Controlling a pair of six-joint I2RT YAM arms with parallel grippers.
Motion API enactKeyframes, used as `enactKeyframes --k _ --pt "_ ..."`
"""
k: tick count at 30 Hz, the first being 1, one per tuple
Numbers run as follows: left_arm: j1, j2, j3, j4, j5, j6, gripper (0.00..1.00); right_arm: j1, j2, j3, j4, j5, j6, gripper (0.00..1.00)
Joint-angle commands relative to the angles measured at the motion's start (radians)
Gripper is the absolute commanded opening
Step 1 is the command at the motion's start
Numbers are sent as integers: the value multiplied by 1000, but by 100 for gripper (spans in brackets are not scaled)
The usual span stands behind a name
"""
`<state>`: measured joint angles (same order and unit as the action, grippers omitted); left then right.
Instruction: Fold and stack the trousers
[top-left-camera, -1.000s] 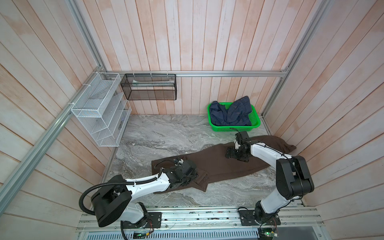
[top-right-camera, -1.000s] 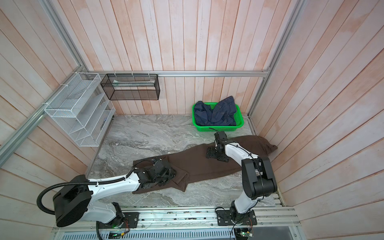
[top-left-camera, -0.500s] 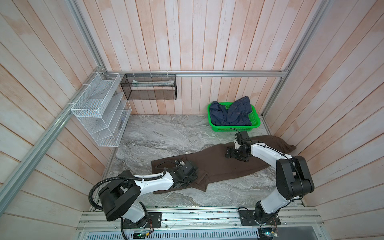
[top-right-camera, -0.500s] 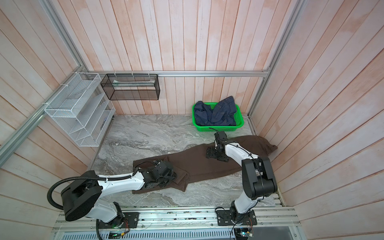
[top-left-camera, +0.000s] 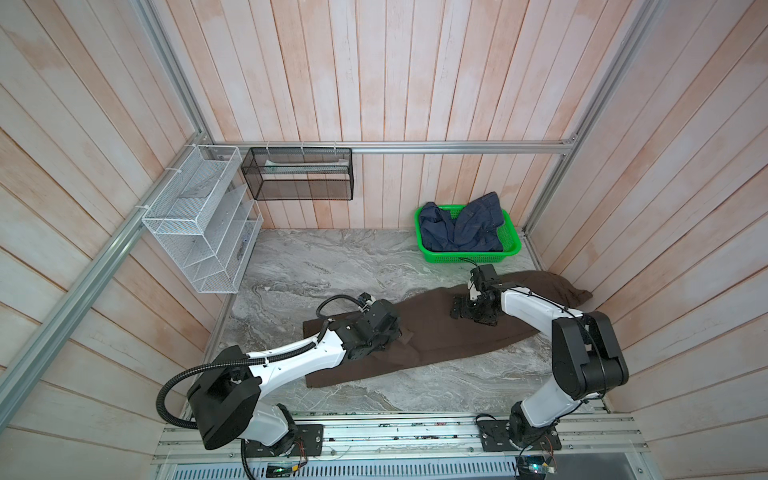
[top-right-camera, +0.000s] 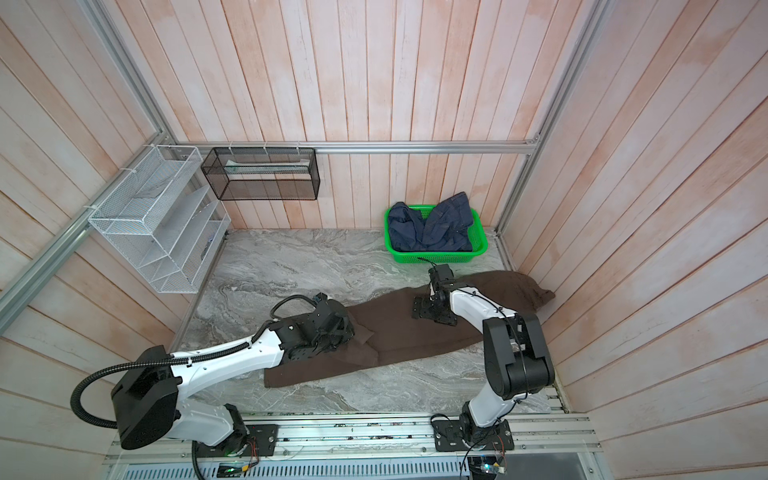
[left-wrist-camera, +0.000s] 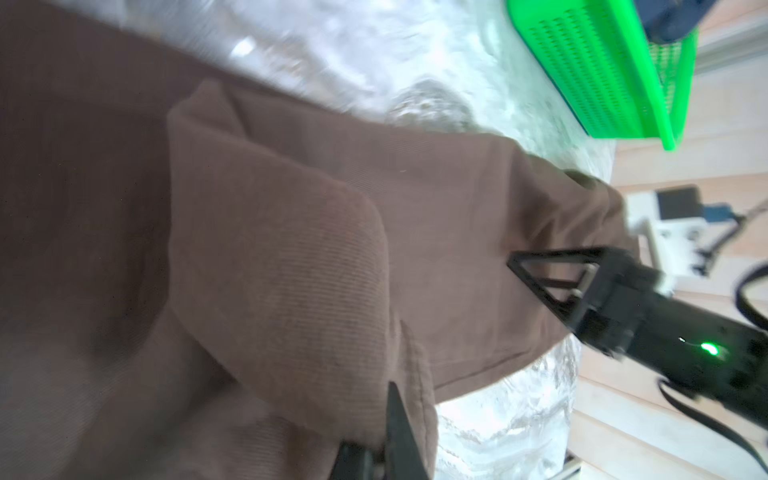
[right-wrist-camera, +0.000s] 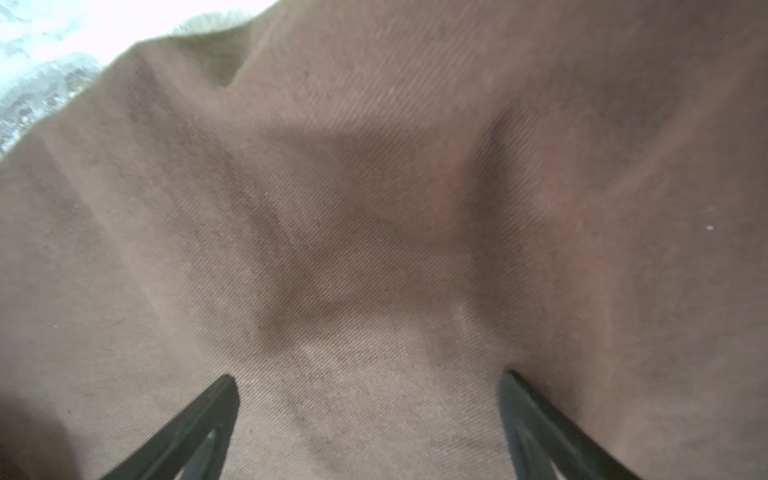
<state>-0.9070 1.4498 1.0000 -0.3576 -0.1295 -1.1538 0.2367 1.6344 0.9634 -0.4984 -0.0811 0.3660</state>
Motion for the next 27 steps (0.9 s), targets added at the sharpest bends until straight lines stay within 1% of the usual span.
enactKeyframes --k 1,4,8,17,18,20,23,27 --pt "-6 53 208 -120 67 241 0 -5 -4 -6 -2 -2 -9 98" --pt "-28 152 380 -211 162 354 0 -22 -18 1 -8 1 -7 98" --pt "-40 216 522 -250 239 417 0 -63 -56 -2 -12 -5 -7 98" --pt "-40 256 724 -254 334 455 0 -138 -90 -4 -17 -31 -11 98" --pt "-71 266 748 -247 347 454 0 -142 -90 -3 -16 -36 -10 98" --pt "-73 285 800 -233 363 451 0 -149 -91 -1 -15 -47 -6 98" --pt "-73 315 920 -220 376 456 0 -164 -99 1 -14 -68 2 98" --pt "-68 369 1130 -252 378 483 0 -193 -133 3 -12 -83 17 98"
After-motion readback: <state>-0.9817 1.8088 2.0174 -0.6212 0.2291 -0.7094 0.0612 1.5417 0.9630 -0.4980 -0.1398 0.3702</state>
